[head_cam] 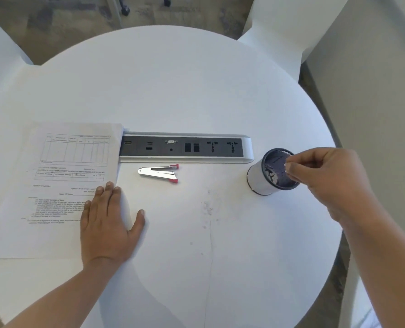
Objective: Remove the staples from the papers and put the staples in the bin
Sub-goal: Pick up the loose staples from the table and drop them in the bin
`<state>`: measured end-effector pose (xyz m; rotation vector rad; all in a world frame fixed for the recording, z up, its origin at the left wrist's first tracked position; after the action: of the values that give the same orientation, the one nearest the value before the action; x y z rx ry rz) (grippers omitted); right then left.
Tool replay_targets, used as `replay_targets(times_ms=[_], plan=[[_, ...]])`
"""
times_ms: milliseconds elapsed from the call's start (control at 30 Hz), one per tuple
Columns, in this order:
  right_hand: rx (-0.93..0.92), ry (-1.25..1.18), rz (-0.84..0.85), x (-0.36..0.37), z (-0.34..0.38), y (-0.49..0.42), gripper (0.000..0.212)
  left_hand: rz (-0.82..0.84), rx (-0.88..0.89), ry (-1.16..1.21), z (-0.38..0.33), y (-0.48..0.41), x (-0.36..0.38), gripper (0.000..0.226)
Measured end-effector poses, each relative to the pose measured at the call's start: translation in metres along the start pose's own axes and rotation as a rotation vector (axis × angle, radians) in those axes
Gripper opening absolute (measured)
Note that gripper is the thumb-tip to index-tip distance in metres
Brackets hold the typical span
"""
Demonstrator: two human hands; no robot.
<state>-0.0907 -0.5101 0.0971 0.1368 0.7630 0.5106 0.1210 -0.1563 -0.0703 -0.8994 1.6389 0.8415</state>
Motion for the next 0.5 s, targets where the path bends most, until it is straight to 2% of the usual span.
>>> replay_targets(times_ms=[133, 267, 400, 500], plan=[[-0.033, 0.215, 0.023, 0.001, -0.009, -0.019, 0.02, 0.008, -0.001, 0.006, -0.001, -0.001, 0.002, 0.086], [-0.132, 0.352, -0.028, 0.002, 0.0, -0.018, 0.02, -0.004, 0.007, 0.008, -0.001, -0.001, 0.0, 0.086], [-0.231, 0.373, -0.038, 0.007, 0.007, -0.017, 0.03, -0.02, 0.02, 0.006, -0.003, 0.0, -0.002, 0.085], [-0.209, 0.399, -0.032, 0.008, 0.002, -0.02, 0.025, -0.019, 0.021, 0.003, -0.003, 0.0, -0.002, 0.085]])
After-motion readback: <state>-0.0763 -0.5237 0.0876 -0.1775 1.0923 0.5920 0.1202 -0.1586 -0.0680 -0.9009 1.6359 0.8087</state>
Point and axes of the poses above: each hand's wrist, its own y-axis away from the middle knuckle, its own x-axis out of the palm, z = x × y, the point moved 9 cm from there along -y, towards the middle knuckle, and after that the axes turned 1 degree about -y, right-handed, at the moved point
